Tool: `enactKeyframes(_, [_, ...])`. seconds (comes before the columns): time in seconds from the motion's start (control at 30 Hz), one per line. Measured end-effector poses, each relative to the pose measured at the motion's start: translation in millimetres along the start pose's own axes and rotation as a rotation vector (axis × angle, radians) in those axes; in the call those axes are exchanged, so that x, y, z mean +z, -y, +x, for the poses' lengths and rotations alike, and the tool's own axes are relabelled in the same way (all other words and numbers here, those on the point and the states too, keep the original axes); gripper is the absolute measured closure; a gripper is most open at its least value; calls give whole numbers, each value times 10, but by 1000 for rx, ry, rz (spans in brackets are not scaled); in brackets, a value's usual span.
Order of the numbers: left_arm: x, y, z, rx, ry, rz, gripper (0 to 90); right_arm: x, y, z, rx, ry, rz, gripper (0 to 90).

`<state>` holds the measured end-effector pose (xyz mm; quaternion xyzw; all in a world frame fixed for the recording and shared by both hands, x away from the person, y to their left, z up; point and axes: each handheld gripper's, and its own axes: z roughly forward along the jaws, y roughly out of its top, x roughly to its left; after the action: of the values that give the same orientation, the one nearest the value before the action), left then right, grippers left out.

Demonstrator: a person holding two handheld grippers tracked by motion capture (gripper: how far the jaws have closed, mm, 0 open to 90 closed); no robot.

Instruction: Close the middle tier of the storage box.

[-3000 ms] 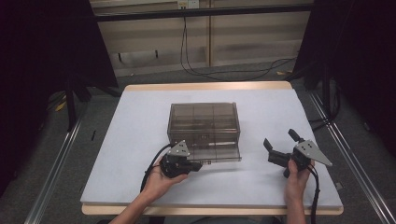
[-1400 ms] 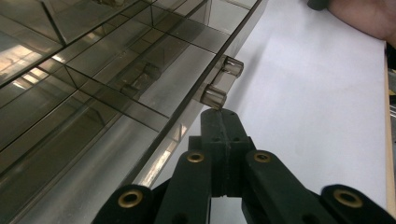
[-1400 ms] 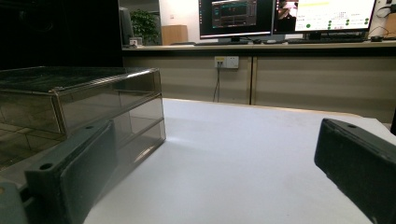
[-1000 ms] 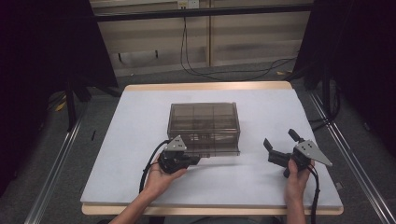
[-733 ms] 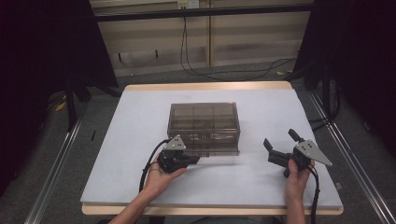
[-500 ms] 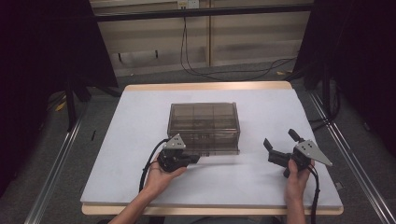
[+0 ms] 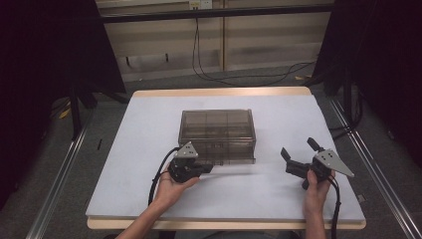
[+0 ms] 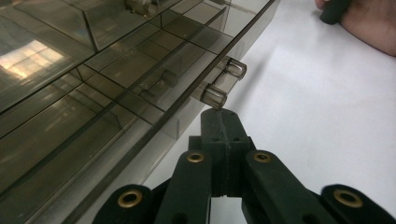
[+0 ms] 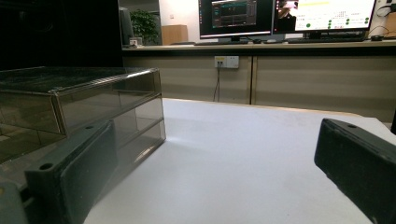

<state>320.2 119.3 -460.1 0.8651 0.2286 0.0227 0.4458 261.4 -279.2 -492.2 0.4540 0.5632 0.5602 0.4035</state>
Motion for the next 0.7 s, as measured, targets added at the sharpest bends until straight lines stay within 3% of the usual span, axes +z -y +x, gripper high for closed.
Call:
enactKeyframes(0.53, [5,-4,45,-10,-13,-1,900,-1,-1,1,4,0,2,0])
enactKeyframes(0.57, [-34,-10,61,-17,-12,-28,900,0,0,0,1,-2,3,0])
enactKeyframes(0.7, [-91,-25,95,-27,-23,-52,900,-1,0,2,2,0,2,0])
